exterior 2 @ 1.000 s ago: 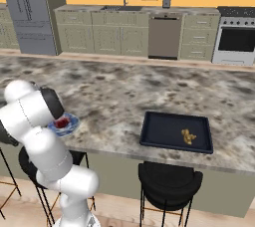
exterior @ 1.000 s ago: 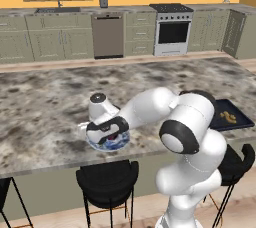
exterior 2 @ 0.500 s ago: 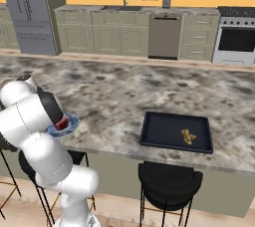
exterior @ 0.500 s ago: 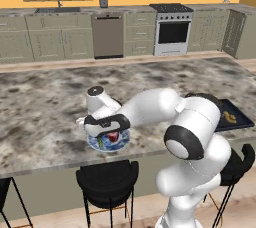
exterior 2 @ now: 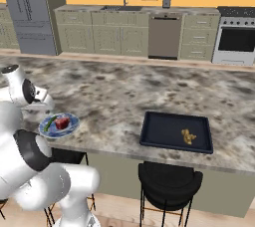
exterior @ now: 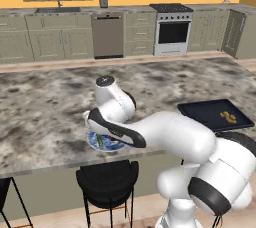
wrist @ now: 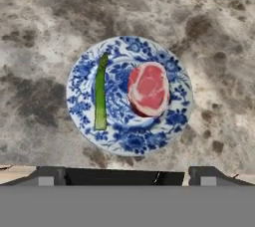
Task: Create a steak meal by picking up the steak and asparagus from the tray and placing them on the plate. Leave the ginger on the tray.
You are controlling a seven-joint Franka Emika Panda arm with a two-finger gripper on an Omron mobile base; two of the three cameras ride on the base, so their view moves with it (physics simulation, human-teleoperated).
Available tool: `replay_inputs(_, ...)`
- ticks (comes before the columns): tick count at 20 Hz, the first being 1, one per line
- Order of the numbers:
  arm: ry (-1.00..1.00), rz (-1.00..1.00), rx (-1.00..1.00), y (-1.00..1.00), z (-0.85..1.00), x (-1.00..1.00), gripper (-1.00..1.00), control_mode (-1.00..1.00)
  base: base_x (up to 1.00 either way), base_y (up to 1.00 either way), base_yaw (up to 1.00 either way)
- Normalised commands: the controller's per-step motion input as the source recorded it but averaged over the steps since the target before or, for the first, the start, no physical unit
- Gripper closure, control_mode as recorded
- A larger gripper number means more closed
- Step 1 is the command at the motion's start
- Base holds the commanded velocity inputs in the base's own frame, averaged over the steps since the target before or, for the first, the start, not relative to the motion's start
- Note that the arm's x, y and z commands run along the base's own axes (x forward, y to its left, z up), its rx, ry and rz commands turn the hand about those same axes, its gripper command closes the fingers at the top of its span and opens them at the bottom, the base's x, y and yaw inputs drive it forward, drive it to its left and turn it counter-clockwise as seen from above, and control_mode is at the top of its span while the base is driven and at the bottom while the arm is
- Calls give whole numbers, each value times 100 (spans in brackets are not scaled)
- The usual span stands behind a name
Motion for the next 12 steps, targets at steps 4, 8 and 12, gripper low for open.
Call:
replay_inputs(4,-13,0,9,-82,46,-65,-100,-100,0,0,0)
replay_inputs(8,-5,0,14,-88,45,-23,-100,-100,0,0,0)
replay_inputs(12,0,0,13,-62,30,0,-100,-100,0,0,0)
